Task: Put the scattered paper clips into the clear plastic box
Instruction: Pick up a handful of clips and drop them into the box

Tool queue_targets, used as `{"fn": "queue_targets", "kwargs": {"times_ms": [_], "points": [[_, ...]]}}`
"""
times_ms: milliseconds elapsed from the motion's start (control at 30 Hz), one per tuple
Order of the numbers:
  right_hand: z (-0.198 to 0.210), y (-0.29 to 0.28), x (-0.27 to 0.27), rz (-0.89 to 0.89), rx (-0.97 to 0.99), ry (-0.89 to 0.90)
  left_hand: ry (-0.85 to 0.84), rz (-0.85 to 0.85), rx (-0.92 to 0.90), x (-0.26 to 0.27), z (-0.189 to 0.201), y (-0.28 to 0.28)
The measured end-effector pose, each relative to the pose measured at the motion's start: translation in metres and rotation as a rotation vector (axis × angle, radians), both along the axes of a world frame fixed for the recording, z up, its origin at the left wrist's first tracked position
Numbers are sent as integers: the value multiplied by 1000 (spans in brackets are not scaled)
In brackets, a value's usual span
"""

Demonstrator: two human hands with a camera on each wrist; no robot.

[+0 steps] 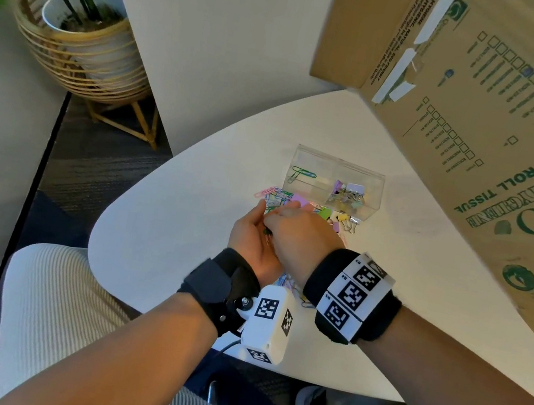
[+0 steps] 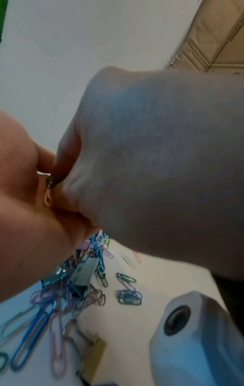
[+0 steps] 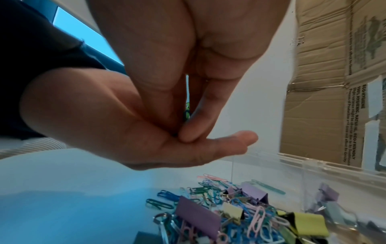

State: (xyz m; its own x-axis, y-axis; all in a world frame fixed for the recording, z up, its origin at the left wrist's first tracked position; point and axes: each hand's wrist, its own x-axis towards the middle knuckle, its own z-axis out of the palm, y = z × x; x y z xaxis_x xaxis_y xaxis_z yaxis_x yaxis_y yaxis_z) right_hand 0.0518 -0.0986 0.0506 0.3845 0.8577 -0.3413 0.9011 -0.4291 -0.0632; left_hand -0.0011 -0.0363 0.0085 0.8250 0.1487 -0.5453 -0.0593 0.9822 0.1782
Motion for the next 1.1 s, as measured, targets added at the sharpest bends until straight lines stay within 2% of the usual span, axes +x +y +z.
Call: {"fn": "queue_targets", "kwargs": {"times_ms": [333,567,733,833,1100], "points": [[13,2,8,-18,73,5,-30,-20,38,5,-7,8],[12,-1,14,-68,133,65,35,26,25,6,-15,5],[13,-1,16,-157,188,166,9,51,19,4,-11,4],[13,0,14,-131,160,203,-9,24,32,3,-11,5],[6,0,2,-78,78,52,-37,-2,51,6,-8,4]]}}
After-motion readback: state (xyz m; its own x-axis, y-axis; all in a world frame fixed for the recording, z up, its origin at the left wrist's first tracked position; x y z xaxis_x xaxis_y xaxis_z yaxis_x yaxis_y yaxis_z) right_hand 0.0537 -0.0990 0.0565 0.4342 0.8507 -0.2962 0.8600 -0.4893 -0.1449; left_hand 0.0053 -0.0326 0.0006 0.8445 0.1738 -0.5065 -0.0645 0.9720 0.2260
